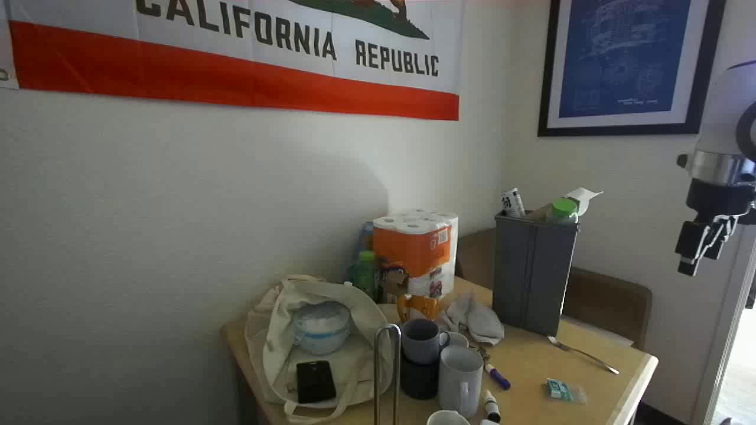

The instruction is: Pick an object from the table and put it in the basket

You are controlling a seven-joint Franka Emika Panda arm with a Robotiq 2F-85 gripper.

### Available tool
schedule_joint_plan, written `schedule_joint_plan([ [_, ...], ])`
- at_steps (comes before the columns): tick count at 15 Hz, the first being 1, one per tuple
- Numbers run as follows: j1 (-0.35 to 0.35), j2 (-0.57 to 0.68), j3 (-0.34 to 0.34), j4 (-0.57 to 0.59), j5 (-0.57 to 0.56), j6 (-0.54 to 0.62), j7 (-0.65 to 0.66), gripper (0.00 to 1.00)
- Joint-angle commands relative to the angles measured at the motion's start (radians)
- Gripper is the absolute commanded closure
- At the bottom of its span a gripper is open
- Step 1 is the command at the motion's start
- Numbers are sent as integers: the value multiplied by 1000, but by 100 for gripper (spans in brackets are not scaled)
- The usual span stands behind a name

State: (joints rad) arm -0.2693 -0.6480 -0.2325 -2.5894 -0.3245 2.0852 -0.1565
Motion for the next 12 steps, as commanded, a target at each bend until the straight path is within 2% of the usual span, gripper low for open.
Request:
schedule_joint_plan([
  [1, 0, 0, 1, 2, 1, -2, -1, 0],
  [6, 0, 0, 1, 2, 1, -2, -1, 0],
  [10, 36, 92, -7, 26, 2, 53, -37, 0],
  [12, 55, 156, -9, 37, -7, 116, -71, 0],
])
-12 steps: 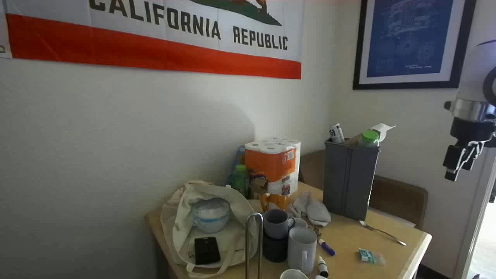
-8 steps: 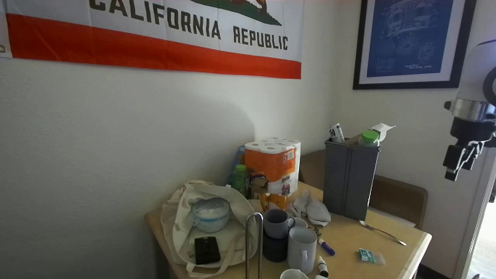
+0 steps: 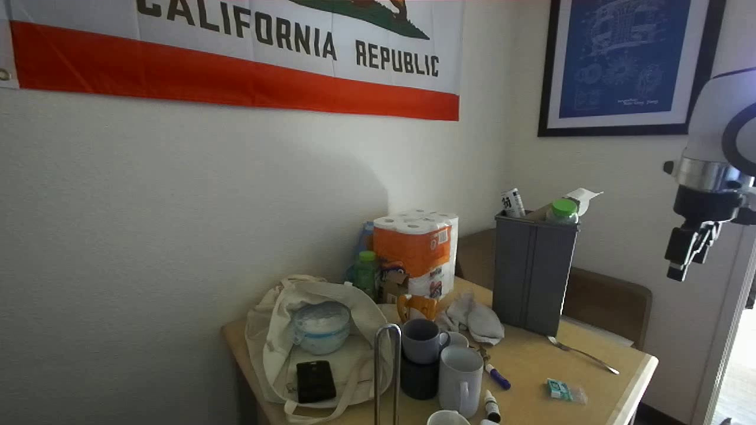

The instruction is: Pick an object from the table and put it in the basket

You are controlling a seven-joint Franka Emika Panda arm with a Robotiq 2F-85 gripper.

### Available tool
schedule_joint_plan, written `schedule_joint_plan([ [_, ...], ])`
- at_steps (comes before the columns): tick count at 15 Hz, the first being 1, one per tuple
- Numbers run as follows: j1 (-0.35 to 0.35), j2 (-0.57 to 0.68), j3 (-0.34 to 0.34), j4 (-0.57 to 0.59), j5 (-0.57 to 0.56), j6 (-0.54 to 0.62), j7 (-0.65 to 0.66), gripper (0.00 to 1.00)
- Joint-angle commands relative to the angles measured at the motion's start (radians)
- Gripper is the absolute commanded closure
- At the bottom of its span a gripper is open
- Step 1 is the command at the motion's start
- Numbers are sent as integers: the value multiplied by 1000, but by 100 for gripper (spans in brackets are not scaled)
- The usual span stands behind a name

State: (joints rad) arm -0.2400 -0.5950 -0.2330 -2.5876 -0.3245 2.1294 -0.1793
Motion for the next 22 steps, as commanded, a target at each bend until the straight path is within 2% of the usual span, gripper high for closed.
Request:
schedule_joint_plan([
  [1, 37, 141, -10, 42, -3, 109, -72, 0],
  [5, 86, 302, -24, 49, 37, 272, -192, 0],
  [8, 137, 416, -43, 34, 138, 385, -352, 0],
  [11, 165, 518, -45, 40, 284, 441, -536, 0],
  [16, 128, 654, -2, 94, 474, 414, -824, 0],
  [19, 88, 731, 28, 137, 516, 402, -942, 0],
  [22, 45, 808, 56, 179, 505, 407, -986, 0],
])
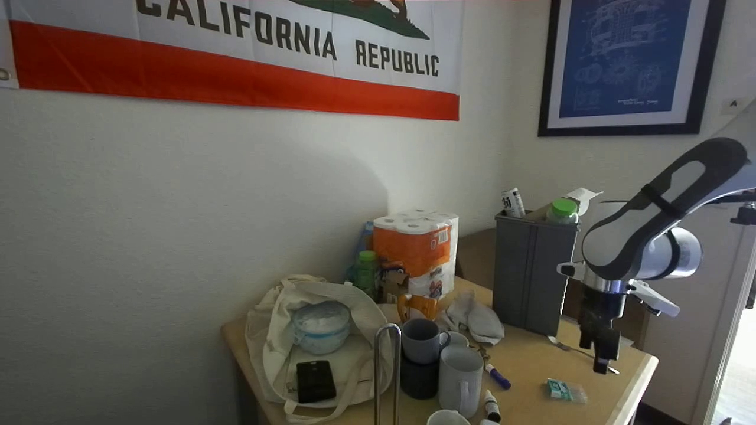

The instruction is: Pick an object from the table and put it in the basket

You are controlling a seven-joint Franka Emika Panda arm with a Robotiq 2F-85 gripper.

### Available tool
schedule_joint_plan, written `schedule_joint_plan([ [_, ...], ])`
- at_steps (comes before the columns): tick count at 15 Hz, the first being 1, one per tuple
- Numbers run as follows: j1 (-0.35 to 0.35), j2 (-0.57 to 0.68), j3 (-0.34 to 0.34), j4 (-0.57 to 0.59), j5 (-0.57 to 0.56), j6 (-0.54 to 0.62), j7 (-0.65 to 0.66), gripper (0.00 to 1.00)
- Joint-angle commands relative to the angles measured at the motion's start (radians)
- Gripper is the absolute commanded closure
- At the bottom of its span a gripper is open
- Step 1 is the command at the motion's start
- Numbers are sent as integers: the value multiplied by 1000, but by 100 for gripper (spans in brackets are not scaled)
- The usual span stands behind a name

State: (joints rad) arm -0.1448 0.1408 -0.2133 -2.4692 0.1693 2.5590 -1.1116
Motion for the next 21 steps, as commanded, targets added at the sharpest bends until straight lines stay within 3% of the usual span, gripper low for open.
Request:
schedule_joint_plan([
  [1, -61, 68, 35, 75, -12, -26, -21, 0],
  [2, -61, 46, 49, 30, -15, -1, -8, 0],
  [8, -78, 75, 53, 66, -18, -1, -7, 0],
  [12, -102, 166, 103, 94, 26, 26, -36, 0],
  [21, -86, 287, 118, 89, -115, 223, 128, 0],
])
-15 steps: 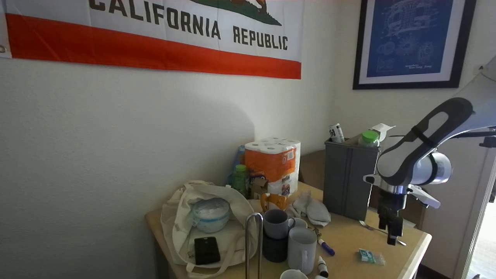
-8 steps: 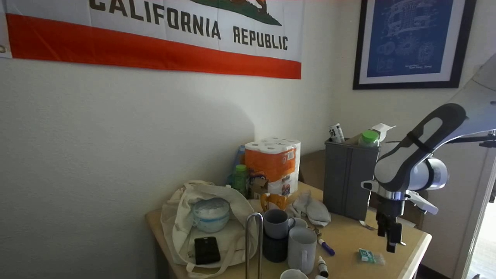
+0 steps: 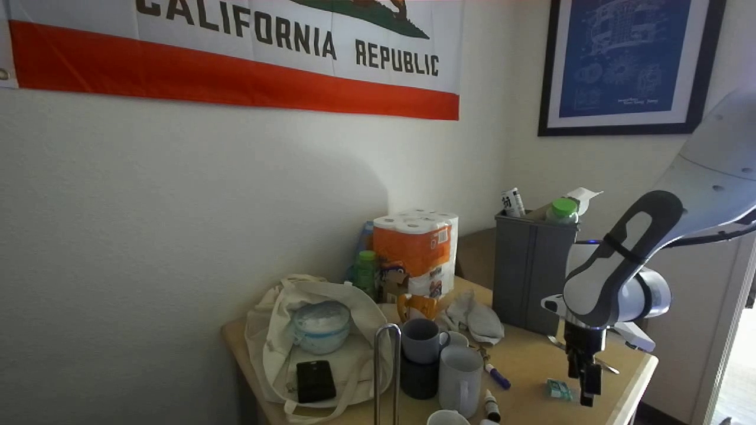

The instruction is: Pick an object from the table and put it in the basket

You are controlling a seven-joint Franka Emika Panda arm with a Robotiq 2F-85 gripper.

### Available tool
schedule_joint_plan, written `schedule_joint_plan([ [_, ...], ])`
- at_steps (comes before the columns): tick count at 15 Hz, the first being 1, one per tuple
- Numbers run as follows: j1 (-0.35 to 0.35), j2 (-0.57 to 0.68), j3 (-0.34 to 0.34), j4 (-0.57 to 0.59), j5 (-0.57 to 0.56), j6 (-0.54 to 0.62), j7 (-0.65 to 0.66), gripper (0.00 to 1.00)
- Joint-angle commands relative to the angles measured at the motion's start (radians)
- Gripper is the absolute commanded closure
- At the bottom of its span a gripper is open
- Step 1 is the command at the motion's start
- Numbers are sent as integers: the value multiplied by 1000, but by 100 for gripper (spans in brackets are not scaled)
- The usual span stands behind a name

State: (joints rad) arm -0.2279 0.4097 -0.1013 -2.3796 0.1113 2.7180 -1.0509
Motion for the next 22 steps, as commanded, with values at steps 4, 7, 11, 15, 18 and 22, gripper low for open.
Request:
schedule_joint_plan([
  [4, -5, 47, 9, -1, -133, 133, 149, 9],
  [7, -8, 58, 10, -1, -175, 148, 190, 42],
  [11, -12, 55, 14, -4, -211, 150, 226, 72],
  [15, -19, 69, 47, 27, -193, 90, 247, 77],
  [18, 16, 100, 92, 72, -201, 74, 267, 77],
  [22, 86, 147, 126, 180, -231, 50, 317, 77],
])
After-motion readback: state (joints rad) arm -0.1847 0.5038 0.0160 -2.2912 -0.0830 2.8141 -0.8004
